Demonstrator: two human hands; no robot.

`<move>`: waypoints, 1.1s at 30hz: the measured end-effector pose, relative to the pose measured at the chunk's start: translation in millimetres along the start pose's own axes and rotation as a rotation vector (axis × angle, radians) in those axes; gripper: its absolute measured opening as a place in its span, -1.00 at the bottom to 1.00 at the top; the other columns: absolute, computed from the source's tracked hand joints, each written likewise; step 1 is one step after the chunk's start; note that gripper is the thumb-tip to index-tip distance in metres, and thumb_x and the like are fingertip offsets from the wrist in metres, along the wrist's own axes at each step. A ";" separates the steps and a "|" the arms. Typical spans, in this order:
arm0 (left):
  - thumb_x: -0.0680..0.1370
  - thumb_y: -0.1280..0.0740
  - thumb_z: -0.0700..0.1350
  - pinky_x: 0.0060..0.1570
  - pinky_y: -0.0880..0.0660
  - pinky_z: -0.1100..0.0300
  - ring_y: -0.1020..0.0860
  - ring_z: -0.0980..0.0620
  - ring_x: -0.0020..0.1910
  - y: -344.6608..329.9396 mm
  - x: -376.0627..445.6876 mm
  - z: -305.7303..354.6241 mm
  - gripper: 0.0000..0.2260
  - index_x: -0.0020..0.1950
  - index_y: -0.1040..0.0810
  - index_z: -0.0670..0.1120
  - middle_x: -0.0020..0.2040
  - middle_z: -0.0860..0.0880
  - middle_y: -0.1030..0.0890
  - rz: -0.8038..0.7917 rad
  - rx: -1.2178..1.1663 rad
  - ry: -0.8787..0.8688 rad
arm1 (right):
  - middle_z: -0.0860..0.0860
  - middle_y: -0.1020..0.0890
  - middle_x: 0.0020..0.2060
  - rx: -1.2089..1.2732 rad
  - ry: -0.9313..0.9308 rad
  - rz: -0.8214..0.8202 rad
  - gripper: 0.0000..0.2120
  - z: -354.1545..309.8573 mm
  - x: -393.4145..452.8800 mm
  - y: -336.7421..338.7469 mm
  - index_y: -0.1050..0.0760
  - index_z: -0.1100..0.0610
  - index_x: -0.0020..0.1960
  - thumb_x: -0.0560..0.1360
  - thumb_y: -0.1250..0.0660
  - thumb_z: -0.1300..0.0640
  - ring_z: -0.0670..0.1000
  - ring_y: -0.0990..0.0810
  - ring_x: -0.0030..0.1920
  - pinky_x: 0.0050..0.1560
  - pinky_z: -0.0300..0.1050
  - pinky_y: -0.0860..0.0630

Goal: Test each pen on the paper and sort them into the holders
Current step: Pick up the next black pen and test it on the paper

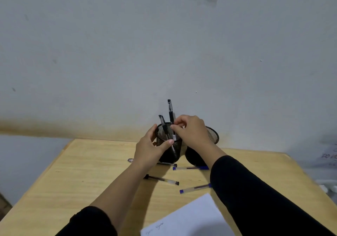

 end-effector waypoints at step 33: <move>0.46 -0.36 -0.23 -0.13 -0.26 0.42 -0.51 0.03 -0.01 43.8 -67.8 -37.3 -0.87 -0.05 -0.64 -0.07 -0.07 -0.02 -0.63 -0.045 0.607 -0.206 | -0.02 -0.49 0.12 -0.296 0.003 -0.197 -0.72 16.3 -112.6 -77.6 -0.54 0.00 0.19 0.50 -0.30 -0.01 -0.01 -0.36 0.20 0.16 -0.12 -0.42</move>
Point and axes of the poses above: each hand's wrist, its own x-axis towards the middle knuckle, its own y-axis out of the back of the hand, z = x × y, the point moved 9 cm from there along x, towards the middle knuckle
